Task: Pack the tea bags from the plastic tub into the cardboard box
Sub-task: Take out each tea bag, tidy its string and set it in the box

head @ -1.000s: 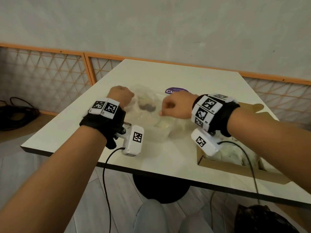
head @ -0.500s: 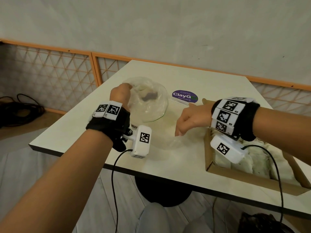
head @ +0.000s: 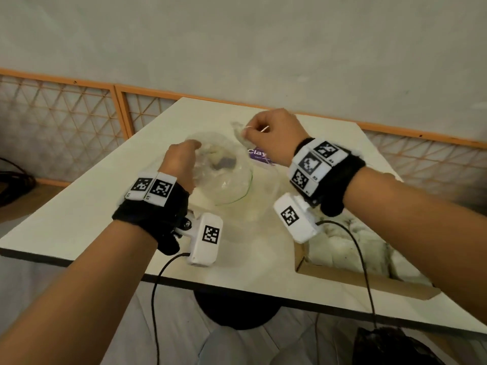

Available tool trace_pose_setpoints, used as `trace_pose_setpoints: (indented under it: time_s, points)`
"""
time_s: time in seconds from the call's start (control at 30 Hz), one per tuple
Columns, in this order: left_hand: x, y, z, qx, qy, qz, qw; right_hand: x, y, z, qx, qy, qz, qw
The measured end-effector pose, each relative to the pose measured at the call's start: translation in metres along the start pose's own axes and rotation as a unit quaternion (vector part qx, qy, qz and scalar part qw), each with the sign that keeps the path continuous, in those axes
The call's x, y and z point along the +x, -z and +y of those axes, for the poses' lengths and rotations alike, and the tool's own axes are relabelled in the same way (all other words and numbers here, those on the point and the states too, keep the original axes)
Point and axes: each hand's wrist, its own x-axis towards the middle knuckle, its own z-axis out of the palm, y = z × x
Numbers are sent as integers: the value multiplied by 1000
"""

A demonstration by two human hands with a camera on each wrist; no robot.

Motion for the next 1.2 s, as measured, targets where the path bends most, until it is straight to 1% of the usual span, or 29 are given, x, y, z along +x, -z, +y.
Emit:
trace_pose_setpoints:
  time_s: [0.07,0.1,0.17,0.23,0.3,0.37,0.43,0.53,0.63,0.7,0.8,0.9,1.0,1.07,1.13,1.2]
  points:
    - [-4,-8,-3,-29,18,-52,998,-4,-12,-3,-93,24,-15,995]
    - [-5,-11,-5,-31,23,-71,997,-7,-17,-3,-117,30,-28,992]
    - [-8,-14,-8,-60,34,-101,992,-11,-24,-1,-116,42,-49,991]
    - [-12,-14,-8,-94,54,-154,982,-15,-30,-1,-107,57,-63,991]
    - [-13,-12,-10,-84,51,-211,972,-16,-33,1,-113,61,-71,989]
    - [-17,-13,-11,-56,53,-251,965,-15,-30,2,-121,49,-81,988]
    - [-20,-12,-11,-49,65,-255,964,-13,-25,4,-132,42,-89,986]
    - [-20,-7,-10,-96,98,-215,967,-12,-18,13,-121,36,-71,989]
    - [-25,-3,-7,-121,104,-205,966,-17,-15,22,-32,-4,-45,998]
    - [-28,-3,-6,-142,110,-192,965,-19,-15,25,23,-15,-42,999]
    - [-32,-3,-5,-159,117,-203,959,-22,-13,24,78,-10,-50,996]
    - [-32,-5,-4,-165,120,-217,955,-27,-11,20,104,-2,-57,993]
    - [-33,-6,-3,-163,112,-225,954,-33,-13,17,99,37,-55,993]
    - [-34,-7,-2,-172,106,-249,947,-37,-17,14,80,83,-49,992]
    - [-32,-10,-1,-191,116,-269,937,-38,-20,13,51,140,-52,987]
    - [-28,-11,-1,-166,102,-272,942,-38,-22,12,12,188,-62,980]
